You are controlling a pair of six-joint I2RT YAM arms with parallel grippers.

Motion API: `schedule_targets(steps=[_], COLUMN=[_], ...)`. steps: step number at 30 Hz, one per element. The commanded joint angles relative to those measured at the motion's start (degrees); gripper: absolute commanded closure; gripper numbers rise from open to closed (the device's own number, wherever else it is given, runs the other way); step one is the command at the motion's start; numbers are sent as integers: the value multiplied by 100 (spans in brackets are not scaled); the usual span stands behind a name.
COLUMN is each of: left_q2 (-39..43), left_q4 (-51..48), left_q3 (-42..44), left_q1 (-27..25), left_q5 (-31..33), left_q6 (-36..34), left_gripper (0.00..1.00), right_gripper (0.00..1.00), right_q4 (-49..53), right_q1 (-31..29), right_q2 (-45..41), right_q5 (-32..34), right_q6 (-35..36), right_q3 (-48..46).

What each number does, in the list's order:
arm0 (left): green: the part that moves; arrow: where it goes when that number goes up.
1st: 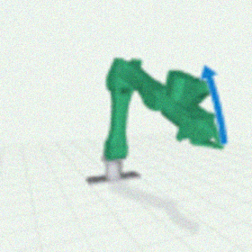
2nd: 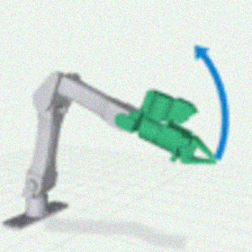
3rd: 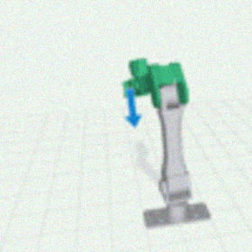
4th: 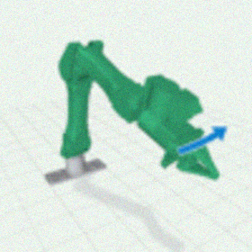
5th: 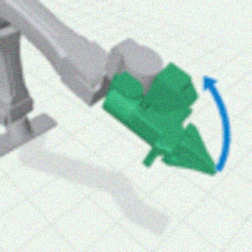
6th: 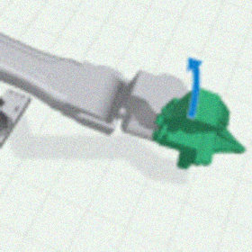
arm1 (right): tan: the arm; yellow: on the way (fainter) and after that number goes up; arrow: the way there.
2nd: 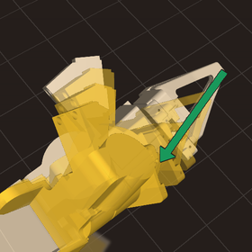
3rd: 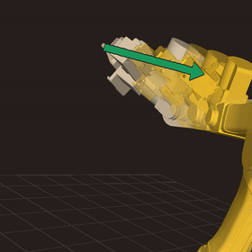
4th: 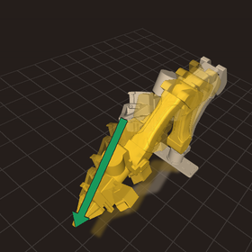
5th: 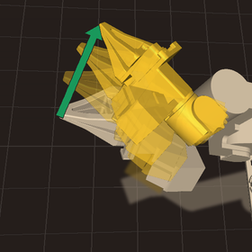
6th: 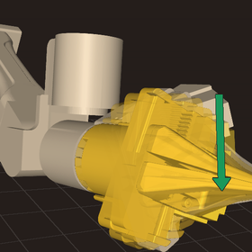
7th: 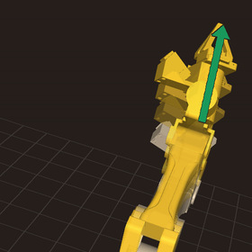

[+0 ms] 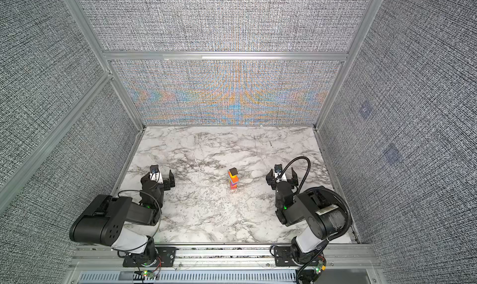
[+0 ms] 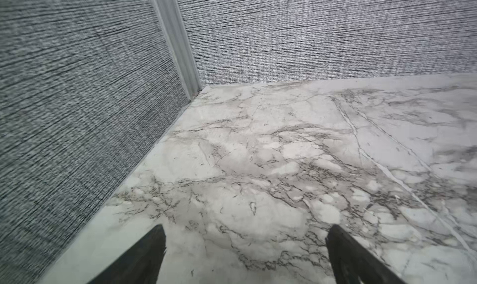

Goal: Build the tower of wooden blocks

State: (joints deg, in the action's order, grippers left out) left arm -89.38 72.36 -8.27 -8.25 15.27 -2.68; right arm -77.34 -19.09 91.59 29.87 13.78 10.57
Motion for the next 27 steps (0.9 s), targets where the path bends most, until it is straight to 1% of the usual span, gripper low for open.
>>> schedule_targets(steps=[1, 5, 7, 8, 9, 12, 14, 15, 16, 17, 19, 20, 22, 24, 25, 26, 27], left_q2=[-106, 63, 23, -50, -149, 8, -108, -246, -269, -183, -21, 39, 119, 149, 154, 162, 151], left_q4=[559, -44, 111, 391, 743, 582, 629, 729, 744, 554, -156, -479, -1126, -1616, -1843, -1845, -1824], left_q3=[-100, -306, -240, -139, -13, 8, -61, -134, -148, -175, -457, -578, -871, -1108, -1209, -1205, -1204], left_q1=[181, 280, 281, 280, 280, 266, 271, 272, 272, 279, 323, 377, 563, 757, 833, 845, 848], left_q5=[-615, -736, -694, -679, -709, -703, -667, -649, -648, -643, -619, -668, -924, -1258, -1354, -1368, -1368], left_q6=[-181, -77, -69, -90, -148, -110, -124, -160, -164, -116, -37, 28, 178, 302, 377, 382, 374], left_gripper=[1, 1, 1, 1, 1, 1, 1, 1, 1, 1, 1, 1, 1, 1, 1, 1, 1], right_gripper=[1, 1, 1, 1, 1, 1, 1, 1, 1, 1, 1, 1, 1, 1, 1, 1, 1], right_q4=[-232, 146, 73, -228, -302, -316, -313, -303, -284, -260, -262, -102, 543, 1623, 2498, 3016, 3226], right_q1=[80, 230, 253, 257, 255, 368, 368, 389, 446, 542, 665, 688, 817, 1062, 1336, 1631, 1773], right_q2=[-9, -178, -191, -113, -92, -210, -205, -194, -125, 25, 160, 115, -52, -225, -266, -305, -377], right_q5=[-183, -538, -564, -502, -402, -482, -497, -582, -818, -1168, -1392, -1393, -1509, -1753, -2219, -2783, -3123], right_q6=[18, -114, -184, -204, -275, -447, -455, -451, -435, -410, -445, -487, -608, -872, -1072, -1250, -1277], right_q3=[31, 76, 16, -90, -150, -273, -273, -261, -252, -198, -69, -14, 225, 727, 1097, 1324, 1375])
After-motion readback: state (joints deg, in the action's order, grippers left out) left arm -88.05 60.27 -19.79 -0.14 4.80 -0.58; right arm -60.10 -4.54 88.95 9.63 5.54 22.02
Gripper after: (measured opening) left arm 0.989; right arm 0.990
